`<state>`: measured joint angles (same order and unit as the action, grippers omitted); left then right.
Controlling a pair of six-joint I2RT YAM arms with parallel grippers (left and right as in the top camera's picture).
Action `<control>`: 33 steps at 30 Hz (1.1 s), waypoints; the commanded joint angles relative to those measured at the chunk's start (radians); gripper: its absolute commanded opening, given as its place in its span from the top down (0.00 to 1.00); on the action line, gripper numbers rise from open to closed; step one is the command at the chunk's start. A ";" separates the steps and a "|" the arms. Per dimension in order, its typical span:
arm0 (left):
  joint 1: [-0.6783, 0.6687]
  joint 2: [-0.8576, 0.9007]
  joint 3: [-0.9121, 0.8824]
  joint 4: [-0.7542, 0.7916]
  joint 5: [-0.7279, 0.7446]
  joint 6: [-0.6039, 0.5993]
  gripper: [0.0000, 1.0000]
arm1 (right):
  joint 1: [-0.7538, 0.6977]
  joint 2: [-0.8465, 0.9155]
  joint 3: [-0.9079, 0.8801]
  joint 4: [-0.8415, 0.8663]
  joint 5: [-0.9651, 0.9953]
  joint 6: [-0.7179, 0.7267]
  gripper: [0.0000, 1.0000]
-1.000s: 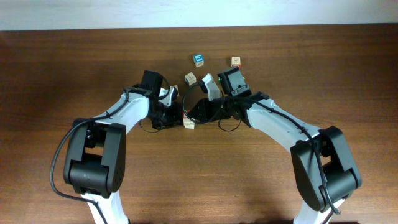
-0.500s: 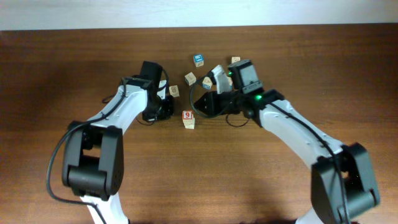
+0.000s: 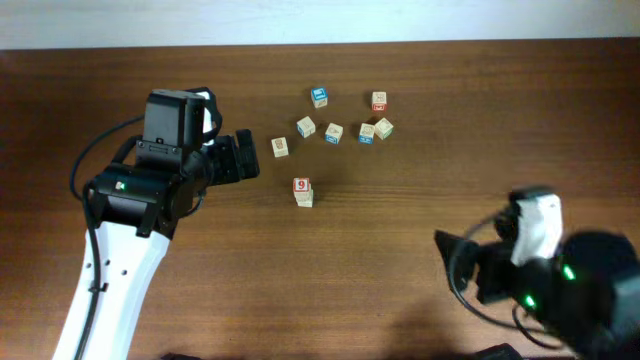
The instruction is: Rotate 3 blocks
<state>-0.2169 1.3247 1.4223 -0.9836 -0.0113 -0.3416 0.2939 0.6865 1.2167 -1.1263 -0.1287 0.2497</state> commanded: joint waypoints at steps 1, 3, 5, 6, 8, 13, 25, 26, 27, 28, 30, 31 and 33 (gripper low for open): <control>-0.004 0.000 0.007 0.002 0.007 -0.017 0.01 | -0.005 -0.051 0.002 0.003 0.035 -0.006 0.02; -0.004 0.000 0.007 0.002 0.007 -0.017 0.01 | -0.005 -0.052 0.002 0.000 0.036 -0.007 0.02; -0.004 0.000 0.007 0.002 0.007 -0.018 0.01 | -0.005 -0.052 0.001 0.002 0.037 -0.007 0.02; -0.004 0.000 0.007 0.002 0.007 -0.017 0.01 | -0.005 -0.051 0.000 0.002 0.058 -0.010 0.02; -0.004 0.000 0.007 0.002 0.007 -0.017 0.01 | -0.020 -0.059 -0.034 0.049 0.187 -0.044 0.02; -0.004 0.000 0.007 0.002 0.007 -0.018 0.01 | -0.205 -0.408 -0.589 0.658 -0.022 -0.350 0.02; -0.004 0.000 0.007 0.002 0.007 -0.018 0.01 | -0.205 -0.683 -1.211 1.052 0.065 -0.347 0.02; -0.004 0.000 0.007 0.002 0.007 -0.018 0.01 | -0.204 -0.683 -1.211 1.054 0.054 -0.347 0.02; -0.004 0.000 0.007 0.002 0.007 -0.018 0.01 | -0.204 -0.683 -1.211 1.055 0.055 -0.347 0.02; -0.004 0.000 0.007 0.002 0.007 -0.017 0.01 | -0.204 -0.683 -1.211 1.054 0.055 -0.347 0.02; -0.004 0.000 0.007 0.002 0.007 -0.017 0.01 | -0.204 -0.683 -1.211 1.055 0.055 -0.347 0.02; -0.004 0.000 0.007 0.002 0.007 -0.017 0.01 | -0.204 -0.683 -1.211 1.055 0.055 -0.347 0.02; -0.004 0.000 0.007 0.002 0.007 -0.017 0.01 | -0.204 -0.683 -1.211 1.054 0.055 -0.347 0.02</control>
<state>-0.2169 1.3251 1.4223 -0.9836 -0.0109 -0.3496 0.0967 0.0139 0.0158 -0.0734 -0.0872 -0.0910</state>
